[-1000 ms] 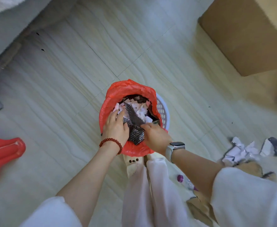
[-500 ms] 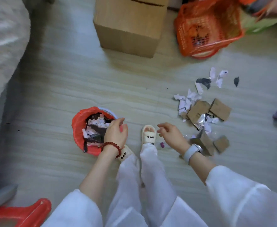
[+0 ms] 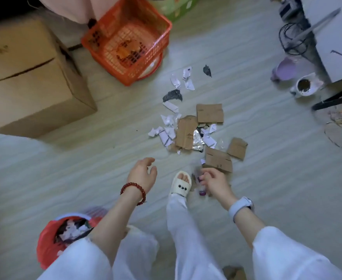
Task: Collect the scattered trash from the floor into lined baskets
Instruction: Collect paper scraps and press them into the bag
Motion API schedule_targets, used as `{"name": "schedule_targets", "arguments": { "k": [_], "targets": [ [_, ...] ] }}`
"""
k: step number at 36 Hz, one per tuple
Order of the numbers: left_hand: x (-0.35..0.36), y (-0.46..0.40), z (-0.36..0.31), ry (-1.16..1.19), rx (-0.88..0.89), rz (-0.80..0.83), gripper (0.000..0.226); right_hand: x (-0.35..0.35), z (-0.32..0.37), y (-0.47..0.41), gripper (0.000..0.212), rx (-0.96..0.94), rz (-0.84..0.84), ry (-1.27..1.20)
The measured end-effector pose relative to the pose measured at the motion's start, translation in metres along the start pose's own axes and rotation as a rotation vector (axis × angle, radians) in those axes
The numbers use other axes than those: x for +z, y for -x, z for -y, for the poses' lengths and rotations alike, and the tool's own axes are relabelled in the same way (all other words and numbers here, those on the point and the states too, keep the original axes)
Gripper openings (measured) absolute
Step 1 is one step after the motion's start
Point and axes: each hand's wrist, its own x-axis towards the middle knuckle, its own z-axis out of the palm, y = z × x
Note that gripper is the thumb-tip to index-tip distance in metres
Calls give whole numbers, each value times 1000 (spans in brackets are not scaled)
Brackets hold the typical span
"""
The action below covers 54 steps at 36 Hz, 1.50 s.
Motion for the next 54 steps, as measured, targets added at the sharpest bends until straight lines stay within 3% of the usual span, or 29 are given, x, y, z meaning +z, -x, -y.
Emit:
{"name": "schedule_targets", "arguments": {
  "k": [4,9,16,20,23,26,30,33,36,40,44,46,49,52,54],
  "targets": [
    [33,-71,-22,-111,11,94,35,-24,-7,-67,17,21,-23,-21],
    [68,-158,-17,-214,18,104,38,-26,-35,-154,25,17,-23,39],
    [131,-292,51,-332,47,115,45,29,-86,-303,30,-60,17,225],
    [174,-371,92,-459,145,94,54,64,-106,-386,31,-76,-53,339],
    [200,-425,109,-584,208,76,74,77,-109,-436,33,-237,-190,590],
    [216,-470,115,-790,313,82,99,84,-101,-471,33,-538,-261,770],
    [228,-513,116,-1043,498,71,112,90,-85,-503,42,-783,-123,967],
    [228,-530,118,-1010,540,81,108,97,-81,-515,40,-924,-39,1175],
    [217,-531,123,-979,592,78,96,99,-84,-517,37,-912,-35,1261],
    [209,-527,130,-936,637,48,74,83,-95,-510,35,-911,-231,1278],
    [204,-527,142,-820,826,-82,39,64,-112,-509,25,-793,-393,1413],
    [202,-531,149,-789,872,-125,42,61,-111,-507,22,-683,-465,1396],
    [198,-530,152,-668,872,-115,32,67,-103,-503,30,-620,-397,1227],
    [190,-525,153,-495,769,-67,20,84,-93,-494,42,-641,-144,977],
    [187,-522,155,-407,741,-48,18,100,-87,-486,68,-608,73,873]
  ]
}}
